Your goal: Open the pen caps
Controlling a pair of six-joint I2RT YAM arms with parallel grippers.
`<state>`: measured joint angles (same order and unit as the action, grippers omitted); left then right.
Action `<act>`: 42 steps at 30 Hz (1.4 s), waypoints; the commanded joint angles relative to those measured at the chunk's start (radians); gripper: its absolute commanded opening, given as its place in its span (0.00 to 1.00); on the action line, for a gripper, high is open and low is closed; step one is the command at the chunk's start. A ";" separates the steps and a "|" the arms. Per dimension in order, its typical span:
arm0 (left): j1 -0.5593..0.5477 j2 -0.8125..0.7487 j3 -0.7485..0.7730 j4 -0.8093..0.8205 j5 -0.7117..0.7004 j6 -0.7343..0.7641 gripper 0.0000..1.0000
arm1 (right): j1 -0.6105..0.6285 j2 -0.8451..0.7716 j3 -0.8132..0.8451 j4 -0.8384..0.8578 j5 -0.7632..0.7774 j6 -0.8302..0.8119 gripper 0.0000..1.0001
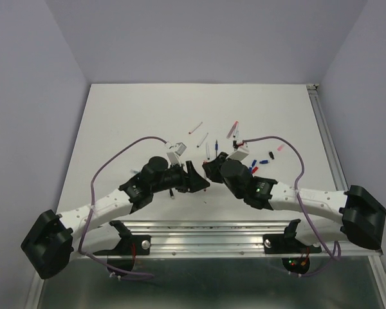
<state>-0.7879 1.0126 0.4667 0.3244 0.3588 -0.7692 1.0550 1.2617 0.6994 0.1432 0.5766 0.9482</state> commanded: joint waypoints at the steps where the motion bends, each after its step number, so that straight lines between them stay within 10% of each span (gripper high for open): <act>1: -0.013 0.027 0.059 0.082 -0.001 0.019 0.64 | 0.003 -0.062 -0.046 0.104 0.011 0.050 0.15; 11: -0.017 0.075 0.101 0.082 -0.038 0.027 0.53 | 0.005 -0.140 -0.112 0.186 -0.112 0.076 0.15; 19: -0.019 0.086 0.116 0.076 -0.030 0.025 0.00 | 0.003 -0.143 -0.130 0.207 -0.098 0.081 0.20; 30: -0.030 0.066 0.101 0.071 -0.032 0.015 0.00 | 0.003 -0.068 -0.077 0.211 -0.073 0.018 0.30; 42: -0.129 -0.003 -0.031 0.053 -0.061 -0.123 0.00 | -0.173 0.065 0.075 0.183 -0.021 -0.069 0.03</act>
<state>-0.8207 1.0843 0.5053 0.3550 0.2031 -0.7994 1.0180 1.2648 0.6567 0.2985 0.4549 0.9558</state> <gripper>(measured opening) 0.140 0.218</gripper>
